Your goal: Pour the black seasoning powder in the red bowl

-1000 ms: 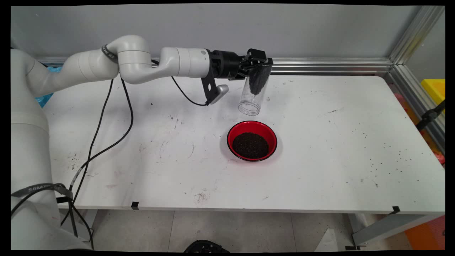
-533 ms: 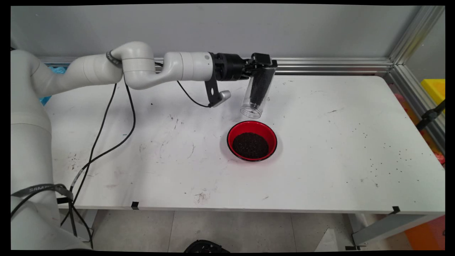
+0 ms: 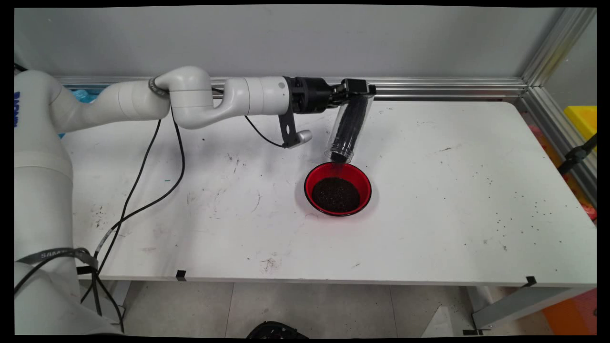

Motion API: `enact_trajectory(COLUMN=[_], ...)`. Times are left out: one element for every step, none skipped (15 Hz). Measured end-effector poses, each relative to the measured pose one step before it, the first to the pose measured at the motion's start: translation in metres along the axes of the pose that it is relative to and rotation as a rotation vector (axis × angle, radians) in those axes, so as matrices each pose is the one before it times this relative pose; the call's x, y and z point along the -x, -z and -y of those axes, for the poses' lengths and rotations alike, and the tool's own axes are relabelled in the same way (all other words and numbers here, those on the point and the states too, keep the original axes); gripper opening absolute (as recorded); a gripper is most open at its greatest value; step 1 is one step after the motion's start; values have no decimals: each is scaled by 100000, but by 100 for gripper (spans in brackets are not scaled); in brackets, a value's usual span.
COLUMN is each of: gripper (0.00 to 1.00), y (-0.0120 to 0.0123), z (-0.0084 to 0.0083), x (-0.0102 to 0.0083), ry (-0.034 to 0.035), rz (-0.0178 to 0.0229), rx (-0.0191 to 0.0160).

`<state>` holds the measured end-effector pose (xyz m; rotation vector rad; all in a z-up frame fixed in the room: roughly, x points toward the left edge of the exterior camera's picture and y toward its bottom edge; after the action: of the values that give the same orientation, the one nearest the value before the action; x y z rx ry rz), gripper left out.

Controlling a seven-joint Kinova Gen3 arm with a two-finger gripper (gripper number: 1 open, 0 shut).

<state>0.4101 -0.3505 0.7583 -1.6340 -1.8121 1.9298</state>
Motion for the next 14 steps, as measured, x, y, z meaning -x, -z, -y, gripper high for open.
enact_trajectory(gripper=[0,0,0,0,0,0,0,0,0,0,0,0,0,0], y=[40,24,78,117,79,88,52,74,97,72,66,80,68,57], z=[-85,-53,-67,-56,8,30,32,41,51,62,68,75,94,77], x=[-201,-126,-183,-212,-198,-236,-134,-192,-202,-186,-141,-139,-111,-76], ry=[-1230,-817,-1285,-1529,-1410,-1637,-913,-1320,-1433,-1354,-1136,-1276,-1217,-1019], rz=[138,86,150,141,5,-87,-83,-126,-107,-130,-79,-38,8,90], rx=[-210,-137,-262,-404,-605,-784,-477,-692,-751,-751,-684,-740,-766,-601])
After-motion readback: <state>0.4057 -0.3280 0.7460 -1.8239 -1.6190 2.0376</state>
